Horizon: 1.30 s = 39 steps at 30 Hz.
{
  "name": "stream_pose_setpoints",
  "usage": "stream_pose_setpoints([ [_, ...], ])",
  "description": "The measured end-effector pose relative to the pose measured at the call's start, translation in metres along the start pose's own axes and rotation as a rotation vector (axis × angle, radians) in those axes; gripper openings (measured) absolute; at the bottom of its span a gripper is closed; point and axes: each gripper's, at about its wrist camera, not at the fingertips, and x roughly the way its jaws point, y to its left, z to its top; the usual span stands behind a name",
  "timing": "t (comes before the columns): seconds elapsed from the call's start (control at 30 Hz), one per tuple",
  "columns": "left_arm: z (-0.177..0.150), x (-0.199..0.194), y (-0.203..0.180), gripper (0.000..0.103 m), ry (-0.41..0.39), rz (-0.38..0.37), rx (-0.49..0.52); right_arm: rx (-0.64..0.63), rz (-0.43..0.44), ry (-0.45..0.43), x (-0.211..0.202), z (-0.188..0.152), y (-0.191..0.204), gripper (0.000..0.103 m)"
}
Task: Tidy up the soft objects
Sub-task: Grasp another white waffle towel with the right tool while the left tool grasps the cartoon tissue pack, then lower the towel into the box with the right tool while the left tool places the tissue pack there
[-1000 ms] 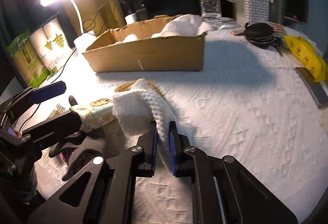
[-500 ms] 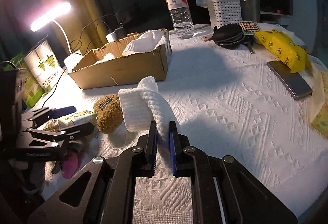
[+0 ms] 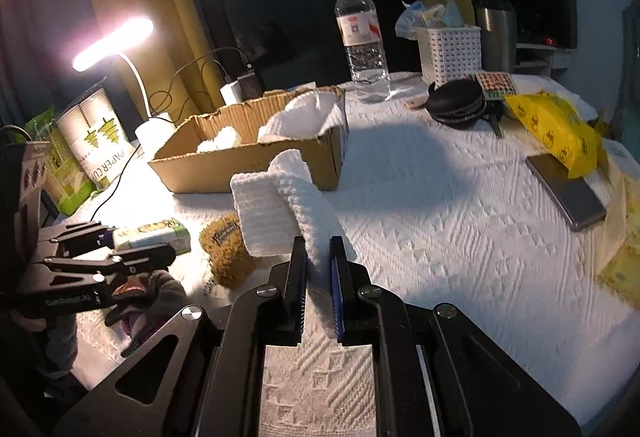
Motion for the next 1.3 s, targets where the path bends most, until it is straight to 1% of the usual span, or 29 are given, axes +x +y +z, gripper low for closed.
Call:
stream_pose_setpoints([
  [0.23,0.02,-0.021,0.016,0.047,-0.086,0.009,-0.023,-0.022,0.0,-0.016,0.0,0.015,0.007,0.012],
  [0.43,0.037,-0.03,0.028,0.047,-0.149,0.037,-0.023,-0.039,-0.001,-0.031,0.003,0.031,0.012,0.012],
  [0.7,0.056,-0.03,0.04,0.047,-0.204,0.041,-0.02,-0.066,-0.001,-0.045,0.011,0.055,0.018,0.012],
  [0.9,0.074,-0.025,0.045,0.047,-0.264,0.036,-0.015,-0.085,0.001,-0.063,0.02,0.076,0.021,0.012],
  [1.1,0.089,-0.012,0.052,0.047,-0.281,0.035,-0.024,-0.11,0.008,-0.073,0.035,0.096,0.028,0.012],
  [1.3,0.096,0.008,0.055,0.047,-0.261,0.021,-0.028,-0.123,0.015,-0.058,0.056,0.108,0.03,0.012],
])
